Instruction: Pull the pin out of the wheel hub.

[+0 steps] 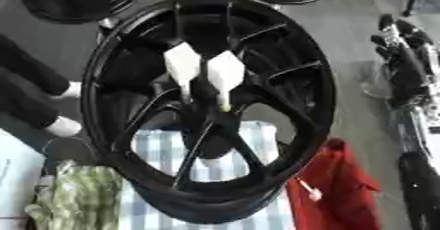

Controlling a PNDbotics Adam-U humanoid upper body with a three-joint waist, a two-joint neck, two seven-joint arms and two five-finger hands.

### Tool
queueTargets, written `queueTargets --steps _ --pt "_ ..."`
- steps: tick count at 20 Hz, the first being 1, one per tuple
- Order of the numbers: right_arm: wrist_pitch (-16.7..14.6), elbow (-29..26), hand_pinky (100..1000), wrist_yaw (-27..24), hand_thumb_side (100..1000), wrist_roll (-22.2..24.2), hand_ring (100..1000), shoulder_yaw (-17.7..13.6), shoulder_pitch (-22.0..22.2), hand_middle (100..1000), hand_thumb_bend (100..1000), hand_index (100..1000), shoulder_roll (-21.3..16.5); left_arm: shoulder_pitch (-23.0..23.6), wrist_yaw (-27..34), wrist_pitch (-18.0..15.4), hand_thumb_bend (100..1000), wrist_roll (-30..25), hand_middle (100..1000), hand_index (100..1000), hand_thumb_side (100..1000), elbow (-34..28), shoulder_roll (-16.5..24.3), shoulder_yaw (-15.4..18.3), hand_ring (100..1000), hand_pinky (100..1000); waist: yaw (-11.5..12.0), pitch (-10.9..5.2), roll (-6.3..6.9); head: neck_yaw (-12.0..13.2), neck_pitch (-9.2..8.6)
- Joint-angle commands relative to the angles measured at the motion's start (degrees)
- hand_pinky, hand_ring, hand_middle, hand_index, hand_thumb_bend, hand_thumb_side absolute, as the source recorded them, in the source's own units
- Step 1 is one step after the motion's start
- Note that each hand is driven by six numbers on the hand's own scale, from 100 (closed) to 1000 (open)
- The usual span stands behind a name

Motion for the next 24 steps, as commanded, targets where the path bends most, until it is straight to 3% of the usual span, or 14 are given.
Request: queueTargets --steps 1,15,19,24 --pt "0.11 -0.24 931 0.09 393 0.36 773 0.05 -1.18 789 282 776 -0.66 -0.21 0.22 -0.12 325 0.63 702 760 674 -0.62 2.3 0.92 766 662 -0.34 -0.61 0.22 0.45 0.08" --pt "-0.17 -0.26 930 0.28 385 0.44 782 0.17 -3.35 797 275 781 -2.58 -0.19 0.47 -0.14 325 0.84 702 760 672 -0.51 2.65 0.94 766 662 -0.33 -0.7 0.11 1.97 -0.01" --pt "-0.06 -1.11 930 0.63 376 1.86 797 1.58 -5.94 809 274 790 -6.55 0.16 0.44 -0.07 325 0.86 702 760 673 -0.32 2.81 0.89 766 662 -0.35 -1.11 -0.23 1.98 0.29" --pt "1.64 -2.22 926 2.03 379 6.65 809 4.38 -10.68 823 284 805 -15.66 0.49 0.28 -0.02 326 0.74 701 759 673 -0.1 3.03 0.71 766 661 -0.38 -1.56 -0.71 1.81 0.34"
